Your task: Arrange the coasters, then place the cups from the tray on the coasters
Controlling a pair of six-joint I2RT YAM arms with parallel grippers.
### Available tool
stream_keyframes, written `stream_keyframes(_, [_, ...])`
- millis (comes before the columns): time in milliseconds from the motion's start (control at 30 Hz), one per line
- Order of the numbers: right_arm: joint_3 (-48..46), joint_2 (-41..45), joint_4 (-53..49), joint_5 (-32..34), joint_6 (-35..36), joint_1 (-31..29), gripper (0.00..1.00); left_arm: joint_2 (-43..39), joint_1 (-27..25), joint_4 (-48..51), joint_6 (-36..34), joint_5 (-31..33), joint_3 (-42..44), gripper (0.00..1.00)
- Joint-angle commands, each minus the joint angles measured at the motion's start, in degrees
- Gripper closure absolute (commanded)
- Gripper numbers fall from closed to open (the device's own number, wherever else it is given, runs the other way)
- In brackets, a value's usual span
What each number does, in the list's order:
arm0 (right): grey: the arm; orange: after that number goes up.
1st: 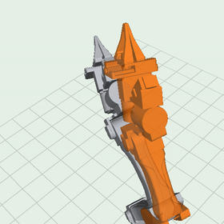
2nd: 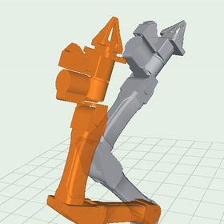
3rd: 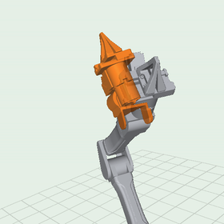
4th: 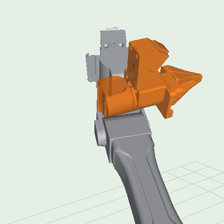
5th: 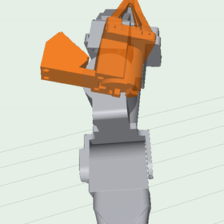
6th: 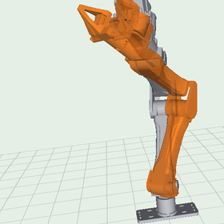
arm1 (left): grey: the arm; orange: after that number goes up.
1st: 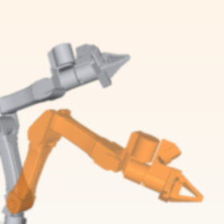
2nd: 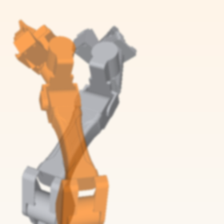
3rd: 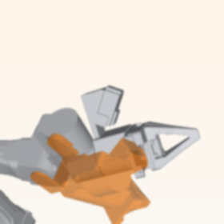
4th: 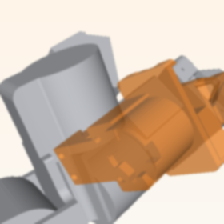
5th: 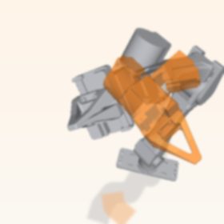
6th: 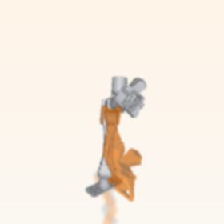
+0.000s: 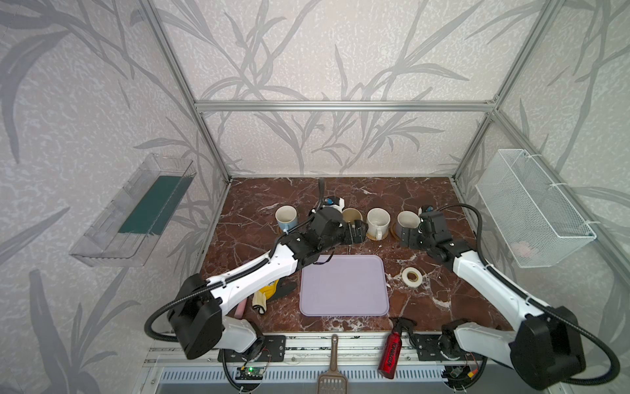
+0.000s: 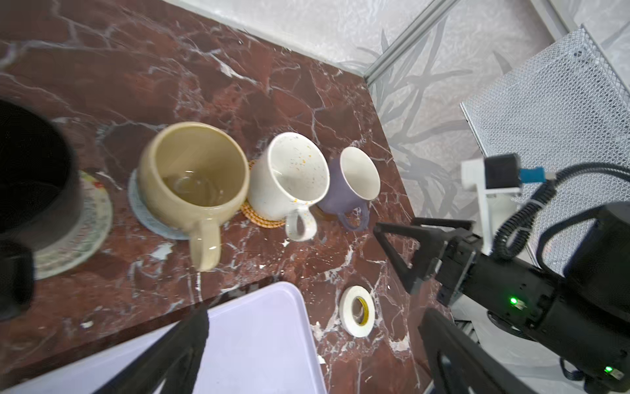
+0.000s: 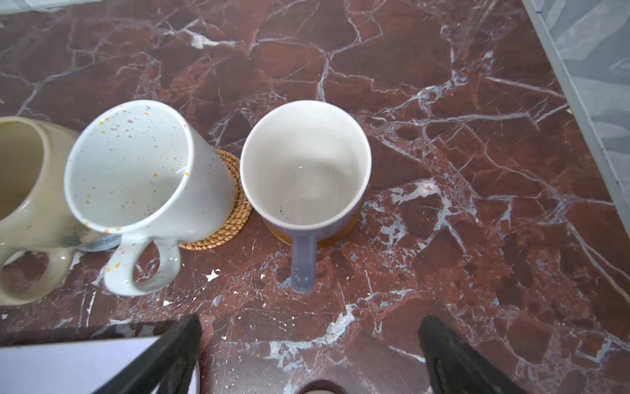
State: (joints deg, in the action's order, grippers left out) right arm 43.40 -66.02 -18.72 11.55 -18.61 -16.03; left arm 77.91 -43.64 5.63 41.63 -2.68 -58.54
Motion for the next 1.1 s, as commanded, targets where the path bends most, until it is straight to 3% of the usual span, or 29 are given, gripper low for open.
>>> stream_keyframes(0, [-3.30, 5.03, 2.35, 1.16, 0.09, -0.23, 0.01, -5.81, 3.17, 2.37, -4.51, 5.08, 6.10, 0.01])
stream_keyframes(167, [-6.48, 9.65, 2.32, 6.49, -0.75, -0.22, 0.01, -15.25, 5.78, 2.43, -11.50, 12.77, 16.01, 0.00])
stream_keyframes(367, [-6.66, 9.68, 0.72, 10.73, -1.24, -0.23, 0.01, -21.78, 11.47, 6.12, -16.92, 18.45, 20.15, 0.01])
stream_keyframes(567, [-11.17, 10.03, 7.85, 16.26, 1.16, -0.16, 0.06, -22.18, 16.79, 3.71, -24.31, 23.66, 24.04, 0.01])
stream_keyframes(800, [-14.67, 6.55, 18.26, 23.73, 8.51, -0.08, 0.10, -22.49, 20.68, -8.50, -31.46, 31.35, 30.35, 0.01])
stream_keyframes(1067, [-17.11, 2.52, 30.39, 21.93, 16.67, 0.80, 0.08, -20.09, 23.29, -19.64, -39.67, 34.56, 34.46, 0.01])
